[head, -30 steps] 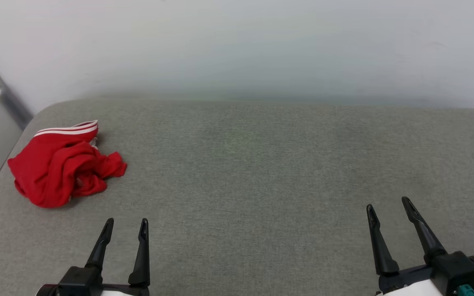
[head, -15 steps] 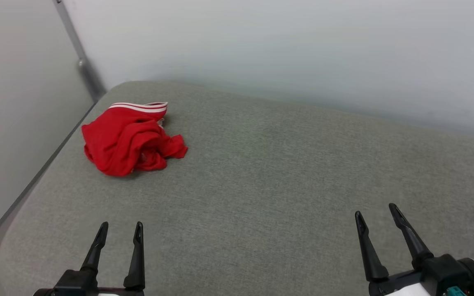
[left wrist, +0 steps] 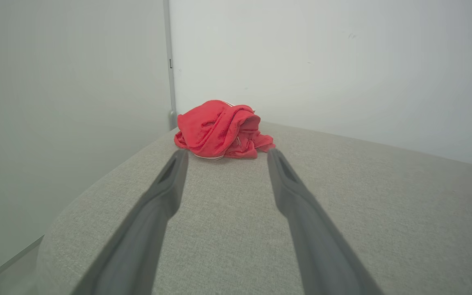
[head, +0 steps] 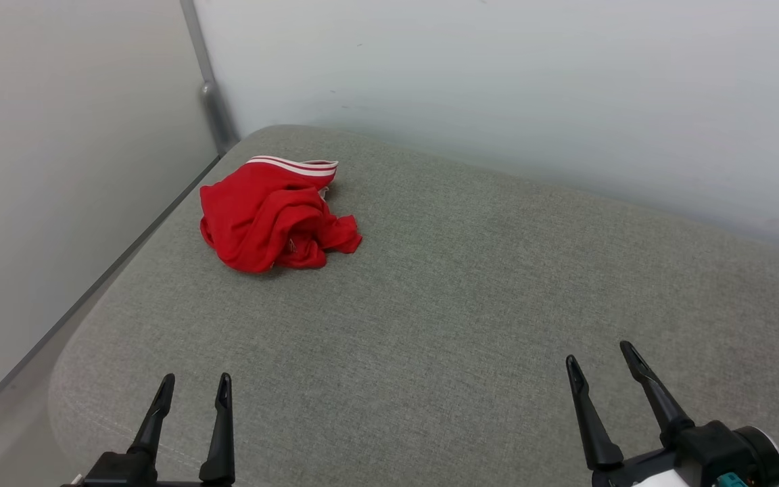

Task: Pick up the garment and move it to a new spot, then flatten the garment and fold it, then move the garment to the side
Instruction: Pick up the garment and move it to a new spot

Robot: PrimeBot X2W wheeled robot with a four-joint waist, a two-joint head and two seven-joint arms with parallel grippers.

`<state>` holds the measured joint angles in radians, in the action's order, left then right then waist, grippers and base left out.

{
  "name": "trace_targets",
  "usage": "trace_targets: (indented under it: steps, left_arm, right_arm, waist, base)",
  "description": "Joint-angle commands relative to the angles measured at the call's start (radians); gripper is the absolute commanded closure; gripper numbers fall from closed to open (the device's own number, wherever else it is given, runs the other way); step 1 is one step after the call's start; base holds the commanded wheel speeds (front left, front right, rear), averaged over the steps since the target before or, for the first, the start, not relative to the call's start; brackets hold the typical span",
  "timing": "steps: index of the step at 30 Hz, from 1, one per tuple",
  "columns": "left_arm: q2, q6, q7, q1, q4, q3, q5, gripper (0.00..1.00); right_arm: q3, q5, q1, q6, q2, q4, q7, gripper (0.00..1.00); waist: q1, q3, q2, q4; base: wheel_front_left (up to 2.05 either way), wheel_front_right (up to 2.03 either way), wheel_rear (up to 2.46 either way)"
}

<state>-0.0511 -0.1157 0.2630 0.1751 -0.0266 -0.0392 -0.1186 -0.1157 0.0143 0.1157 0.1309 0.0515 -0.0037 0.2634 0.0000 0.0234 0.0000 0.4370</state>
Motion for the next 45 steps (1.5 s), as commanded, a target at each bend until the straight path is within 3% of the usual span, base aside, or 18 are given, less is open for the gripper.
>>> trace_targets:
  steps: [1,14,16,23,26,27,30,38,45]
  left_arm:
    - [0.001,-0.006,0.003,0.001,-0.005,-0.002,0.000,0.00]
    - [-0.005,-0.012,0.003,-0.019,0.004,0.007,0.030,0.00]
    - [-0.015,-0.013,0.003,-0.033,0.014,0.040,0.056,0.00]
    - [-0.027,-0.014,0.003,-0.184,0.087,-0.012,-0.028,0.00]
    - [-0.089,-0.014,0.003,-0.285,0.148,-0.010,-0.085,0.00]
    - [-0.156,-0.014,0.003,-0.369,0.211,0.009,-0.142,0.00]
    - [-0.283,-0.014,-0.065,-0.510,0.275,0.040,-0.240,0.00]
    - [-0.616,-0.014,-0.549,-0.810,0.420,0.161,-0.547,0.00]
    - [-0.728,-0.014,-0.907,-0.957,0.501,0.181,-0.750,0.00]
  right_arm:
    - [-0.007,0.005,-0.007,0.000,-0.002,0.004,0.002,0.00]
    - [-0.017,-0.011,-0.018,0.000,-0.002,-0.003,0.002,0.00]
    - [-0.023,-0.020,-0.031,0.000,-0.002,-0.007,0.002,0.00]
    - [-0.019,-0.064,-0.089,0.000,-0.002,-0.024,0.002,0.00]
    - [-0.021,-0.086,-0.119,0.000,0.002,-0.030,0.002,0.00]
    - [-0.021,-0.095,-0.138,0.000,0.007,-0.034,0.002,0.00]
    - [-0.023,-0.103,-0.165,0.000,0.015,-0.042,0.002,0.00]
    - [-0.039,-0.117,-0.222,0.000,0.027,-0.060,0.002,0.00]
    - [-0.063,-0.122,-0.253,0.000,0.019,-0.066,0.002,0.00]
  waist:
    - [0.0000,0.001,0.0000,-0.001]
    - [0.0000,-0.036,0.0000,-0.045]
    - [0.0000,-0.066,0.0000,-0.067]
    - [0.0000,-0.219,0.0000,-0.153]
    - [0.0000,-0.288,0.0000,-0.189]
    - [0.0000,-0.330,0.0000,-0.211]
    - [0.0000,-0.390,0.0000,-0.243]
    - [0.0000,-0.526,0.0000,-0.314]
    - [0.0000,-0.617,0.0000,-0.364]
  base:
    - [0.00,0.00,0.00]
    - [0.00,0.00,0.00]
    - [0.00,0.00,0.00]
    - [0.00,0.00,0.00]
    - [0.00,0.00,0.00]
    - [0.00,0.00,0.00]
    - [0.00,0.00,0.00]
    - [0.00,0.00,0.00]
    - [0.00,0.00,0.00]
